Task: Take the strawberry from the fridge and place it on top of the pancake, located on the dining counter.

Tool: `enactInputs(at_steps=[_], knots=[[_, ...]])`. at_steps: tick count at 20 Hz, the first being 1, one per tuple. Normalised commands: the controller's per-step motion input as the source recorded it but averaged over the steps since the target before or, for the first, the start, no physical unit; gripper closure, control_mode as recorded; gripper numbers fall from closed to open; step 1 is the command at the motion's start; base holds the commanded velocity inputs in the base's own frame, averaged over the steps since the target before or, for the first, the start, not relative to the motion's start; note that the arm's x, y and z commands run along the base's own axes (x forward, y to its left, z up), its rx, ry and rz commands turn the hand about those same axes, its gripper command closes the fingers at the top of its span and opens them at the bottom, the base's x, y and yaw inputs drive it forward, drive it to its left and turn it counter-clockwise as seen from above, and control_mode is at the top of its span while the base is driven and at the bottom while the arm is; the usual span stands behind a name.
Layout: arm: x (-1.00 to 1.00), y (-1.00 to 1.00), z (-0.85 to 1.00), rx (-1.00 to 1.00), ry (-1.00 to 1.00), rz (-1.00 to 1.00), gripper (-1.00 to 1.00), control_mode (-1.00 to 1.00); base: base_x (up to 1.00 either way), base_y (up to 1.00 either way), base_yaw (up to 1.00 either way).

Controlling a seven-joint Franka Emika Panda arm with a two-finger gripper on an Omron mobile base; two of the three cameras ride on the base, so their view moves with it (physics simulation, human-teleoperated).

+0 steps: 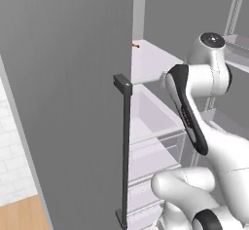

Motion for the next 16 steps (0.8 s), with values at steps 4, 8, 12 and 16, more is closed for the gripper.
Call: enactInputs(at_steps=[4, 8, 12, 16], knots=[[-1.0, 0.0, -0.2, -0.02, 0.16, 0.0, 1.0, -1.0, 0.0, 0.0, 0.0], [-1.0, 0.0, -0.46, 0.0, 0.14, 0.0, 1.0, -1.0, 0.0, 0.0, 0.0], [-1.0, 0.14, -0.67, 0.0, 0.13, 0.0, 1.0, -1.0, 0.0, 0.0, 0.0], [-0.7, 0.24, -0.71, 0.0, 0.12, 0.0, 1.0, -1.0, 0.0, 0.0, 0.0]])
